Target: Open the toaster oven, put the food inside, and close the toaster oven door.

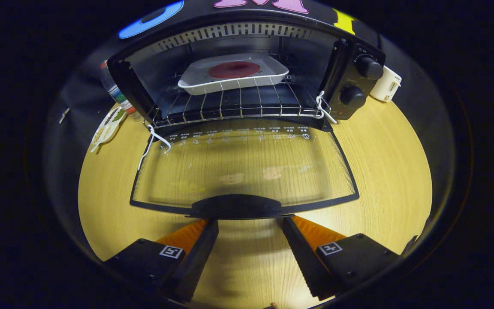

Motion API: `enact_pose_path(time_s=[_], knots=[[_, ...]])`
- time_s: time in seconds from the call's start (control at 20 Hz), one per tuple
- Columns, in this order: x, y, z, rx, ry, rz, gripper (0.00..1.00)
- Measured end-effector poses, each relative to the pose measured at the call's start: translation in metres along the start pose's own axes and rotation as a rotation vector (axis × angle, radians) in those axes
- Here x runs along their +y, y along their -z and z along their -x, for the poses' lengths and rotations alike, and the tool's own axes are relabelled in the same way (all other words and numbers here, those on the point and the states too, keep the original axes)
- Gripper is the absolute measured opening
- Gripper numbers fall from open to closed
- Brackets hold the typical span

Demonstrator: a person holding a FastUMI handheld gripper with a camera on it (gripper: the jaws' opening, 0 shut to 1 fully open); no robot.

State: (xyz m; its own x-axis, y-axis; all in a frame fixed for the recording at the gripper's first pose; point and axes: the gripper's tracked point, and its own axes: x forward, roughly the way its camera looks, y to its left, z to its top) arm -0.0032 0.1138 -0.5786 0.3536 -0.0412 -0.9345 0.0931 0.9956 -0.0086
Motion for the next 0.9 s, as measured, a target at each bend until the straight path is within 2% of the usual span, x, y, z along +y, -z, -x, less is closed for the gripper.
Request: enact_pose_path(time_s=[0.25,0.5,0.6,0.9], knots=[[0.003,-0.015,0.039,-0.103,-0.054,-0.026,0.98],[0.008,-0.059,0.091,-0.349,-0.141,-0.031,0.99],[0.005,-0.073,0.109,-0.418,-0.147,-0.051,0.99],[0.001,-0.071,0.123,-0.424,-0.175,-0.035,0.99]])
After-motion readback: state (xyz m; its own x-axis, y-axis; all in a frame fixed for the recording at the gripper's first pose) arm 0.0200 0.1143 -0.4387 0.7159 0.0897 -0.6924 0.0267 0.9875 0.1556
